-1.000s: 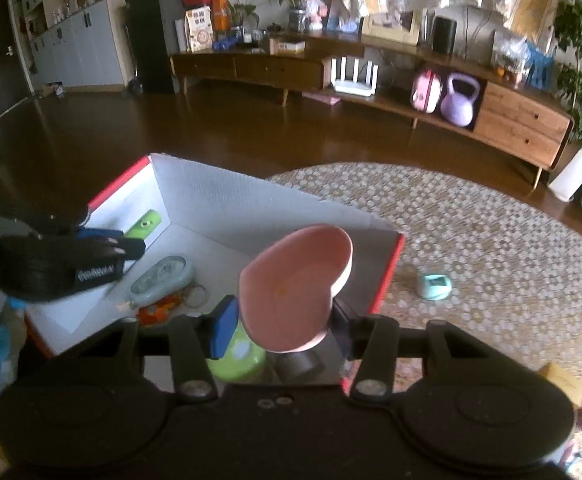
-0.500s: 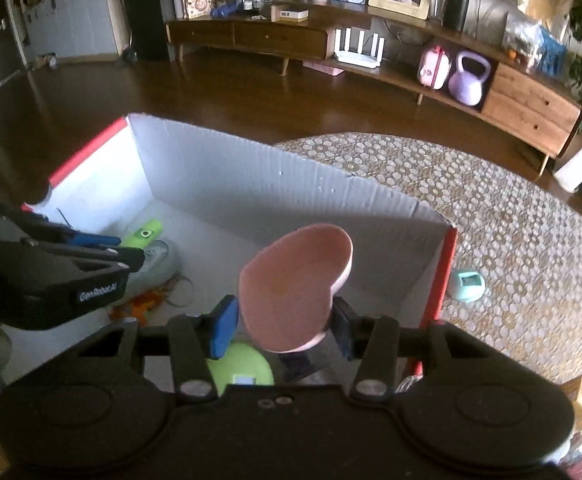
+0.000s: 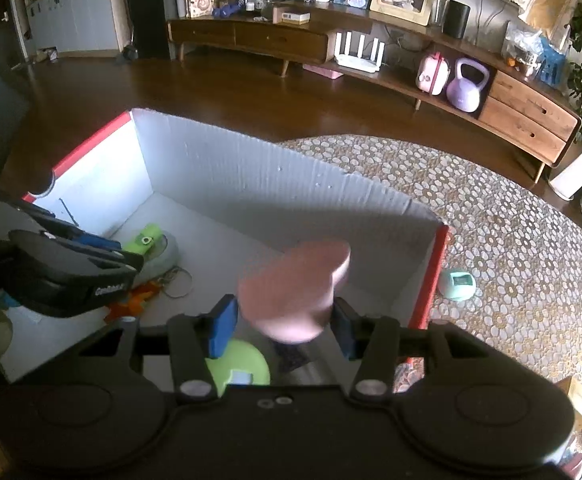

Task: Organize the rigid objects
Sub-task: 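Open both grippers to drop the marker and heart dish into the box, then move both grippers back toward the teal sharpener and white marker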

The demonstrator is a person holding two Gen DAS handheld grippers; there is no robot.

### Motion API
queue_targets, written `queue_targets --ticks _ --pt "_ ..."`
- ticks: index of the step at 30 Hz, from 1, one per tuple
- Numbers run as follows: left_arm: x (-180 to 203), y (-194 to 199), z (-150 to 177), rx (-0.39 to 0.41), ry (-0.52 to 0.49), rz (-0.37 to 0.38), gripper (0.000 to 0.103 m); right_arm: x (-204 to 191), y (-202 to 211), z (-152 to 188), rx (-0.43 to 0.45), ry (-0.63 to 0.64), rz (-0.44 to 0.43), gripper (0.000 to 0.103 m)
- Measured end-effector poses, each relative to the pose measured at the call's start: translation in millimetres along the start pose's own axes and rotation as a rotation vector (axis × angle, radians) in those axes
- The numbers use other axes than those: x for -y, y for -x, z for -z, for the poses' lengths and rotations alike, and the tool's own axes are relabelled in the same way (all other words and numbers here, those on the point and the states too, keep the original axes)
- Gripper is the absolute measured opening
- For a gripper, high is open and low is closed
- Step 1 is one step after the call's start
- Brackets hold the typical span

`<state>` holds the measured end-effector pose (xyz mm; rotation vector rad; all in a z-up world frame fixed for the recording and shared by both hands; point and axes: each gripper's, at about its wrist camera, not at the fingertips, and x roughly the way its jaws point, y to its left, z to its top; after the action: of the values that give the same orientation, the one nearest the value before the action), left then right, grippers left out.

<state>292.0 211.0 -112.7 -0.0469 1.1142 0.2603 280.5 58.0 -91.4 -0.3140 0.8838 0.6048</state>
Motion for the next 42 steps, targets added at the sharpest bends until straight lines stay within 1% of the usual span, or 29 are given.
queue_targets --ticks 4,9,13,18,22,24,29,33,37,38,39,40,42 --pt "-4 3 -3 0.013 0.03 -0.005 0.017 5 10 1 0.015 -0.015 -0.027 0.054" --pt "-3 12 1 0.054 0.045 0.001 0.018 11 28 4 0.049 -0.017 -0.051 0.056" --pt "-1 28 3 0.099 0.055 0.023 0.018 17 42 8 0.073 -0.03 -0.071 0.06" --pt "1 49 6 0.144 0.074 0.061 0.018 24 63 14 0.1 -0.038 -0.091 0.061" --pt "6 65 11 0.168 0.066 0.079 0.018 25 79 21 0.12 -0.047 -0.107 0.063" --pt "9 73 15 0.182 0.063 0.089 0.018 28 88 25 0.131 -0.055 -0.118 0.067" --pt "15 93 26 0.21 0.045 0.116 0.018 30 111 38 0.158 -0.067 -0.136 0.067" --pt "23 111 36 0.235 0.026 0.161 0.018 36 132 55 0.174 -0.097 -0.16 0.068" --pt "38 129 48 0.272 -0.003 0.191 0.018 41 155 76 0.199 -0.096 -0.153 0.068" --pt "41 133 51 0.279 -0.006 0.202 0.018 45 161 83 0.207 -0.106 -0.15 0.071" --pt "46 137 54 0.284 -0.008 0.212 0.018 49 167 88 0.215 -0.118 -0.144 0.08" --pt "48 139 57 0.288 -0.009 0.219 0.018 52 172 93 0.225 -0.132 -0.133 0.083" --pt "55 145 63 0.298 -0.02 0.233 0.018 61 183 105 0.241 -0.158 -0.125 0.085"
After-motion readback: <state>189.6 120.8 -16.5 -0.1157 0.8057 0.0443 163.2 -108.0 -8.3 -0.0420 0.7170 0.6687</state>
